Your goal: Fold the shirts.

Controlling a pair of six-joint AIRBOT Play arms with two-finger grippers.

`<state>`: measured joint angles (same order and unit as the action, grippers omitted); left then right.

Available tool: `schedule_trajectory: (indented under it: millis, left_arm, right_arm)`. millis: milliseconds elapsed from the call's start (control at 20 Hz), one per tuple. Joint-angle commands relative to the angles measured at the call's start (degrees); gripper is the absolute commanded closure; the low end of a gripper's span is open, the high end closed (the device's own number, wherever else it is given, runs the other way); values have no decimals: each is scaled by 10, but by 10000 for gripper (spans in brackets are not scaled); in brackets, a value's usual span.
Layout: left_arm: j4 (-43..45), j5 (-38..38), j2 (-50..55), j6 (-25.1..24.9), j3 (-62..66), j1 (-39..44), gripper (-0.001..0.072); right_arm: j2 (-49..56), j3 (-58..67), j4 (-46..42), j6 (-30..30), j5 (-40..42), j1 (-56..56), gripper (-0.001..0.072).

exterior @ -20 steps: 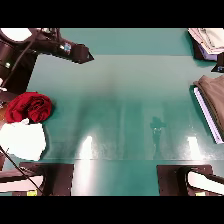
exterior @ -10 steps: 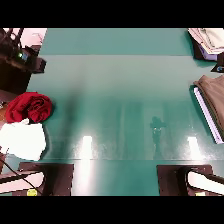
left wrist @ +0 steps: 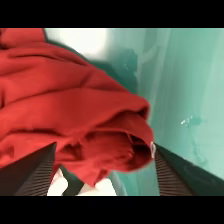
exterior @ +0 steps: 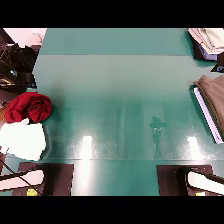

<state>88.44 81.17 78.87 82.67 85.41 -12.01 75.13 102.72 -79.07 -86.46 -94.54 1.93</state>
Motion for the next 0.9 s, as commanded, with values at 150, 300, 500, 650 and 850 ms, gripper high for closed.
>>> schedule_trajectory:
  millis: [150,300,500,650,850]
  left_arm:
    - [4,-34,69,14,-51,-18,-5]
    - [5,-40,95,30,-51,-18,-3]
    - [-14,-40,93,39,-40,-18,677]
    - [-101,-43,60,3,23,-7,677]
    - [-294,-35,-24,-102,184,56,677]
  right_arm:
    - [1,0,0,0,-1,-1,691]
    - [1,0,0,0,0,-1,691]
    - [1,0,0,0,5,-1,691]
    - [0,8,0,0,30,-1,691]
    - [0,93,1,0,65,-1,691]
